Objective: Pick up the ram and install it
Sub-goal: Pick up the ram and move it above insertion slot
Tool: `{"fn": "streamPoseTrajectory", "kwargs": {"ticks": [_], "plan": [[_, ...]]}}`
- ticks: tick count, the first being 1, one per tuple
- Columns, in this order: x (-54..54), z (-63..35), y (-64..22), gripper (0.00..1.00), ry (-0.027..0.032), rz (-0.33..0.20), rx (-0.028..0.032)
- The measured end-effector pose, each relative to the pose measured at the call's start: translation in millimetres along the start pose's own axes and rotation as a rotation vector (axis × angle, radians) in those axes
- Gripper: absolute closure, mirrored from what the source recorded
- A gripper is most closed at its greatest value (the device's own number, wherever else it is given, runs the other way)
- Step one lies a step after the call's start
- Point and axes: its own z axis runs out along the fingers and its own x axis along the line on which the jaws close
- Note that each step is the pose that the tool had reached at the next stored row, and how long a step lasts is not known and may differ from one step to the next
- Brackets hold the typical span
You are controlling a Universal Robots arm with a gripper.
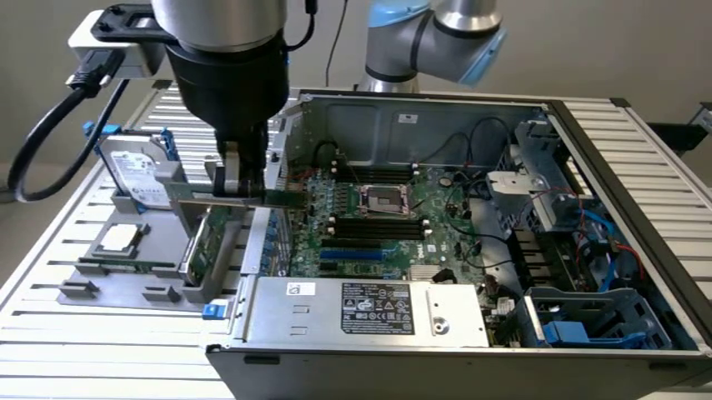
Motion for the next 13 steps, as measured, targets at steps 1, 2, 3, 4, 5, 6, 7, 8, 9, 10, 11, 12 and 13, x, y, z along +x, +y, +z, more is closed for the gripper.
{"fn": "streamPoseTrajectory", "kwargs": {"ticks": [1,2,3,4,5,6,7,8,9,10,11,12,13], "plan": [[0.2,-0.3,-4.9,0.86,-0.0038,-0.001,0.0002],[0.4,-0.7,-9.4,0.86,-0.0071,-0.001,0.0003],[0.6,-1.0,-13.9,0.86,-0.0103,-0.002,0.0005],[0.8,-1.3,-18.4,0.86,-0.0134,-0.002,0.0006],[1.0,-1.7,-22.8,0.86,-0.0161,-0.002,0.0008],[1.2,-2.0,-27.0,0.86,-0.0185,-0.003,0.0011],[1.4,-2.3,-31.1,0.86,-0.0207,-0.003,0.0016],[1.5,-2.6,-35.1,0.86,-0.0227,-0.003,0.0021],[1.7,-2.9,-39.0,0.86,-0.0243,-0.003,0.0031],[1.9,-3.2,-43.1,0.86,-0.0258,-0.004,0.0042],[2.1,-3.5,-46.9,0.86,-0.0265,-0.004,0.0054],[2.2,-3.8,-50.6,0.86,-0.0270,-0.004,0.0068],[2.4,-4.1,-54.5,0.86,-0.0272,-0.004,0.0082]]}}
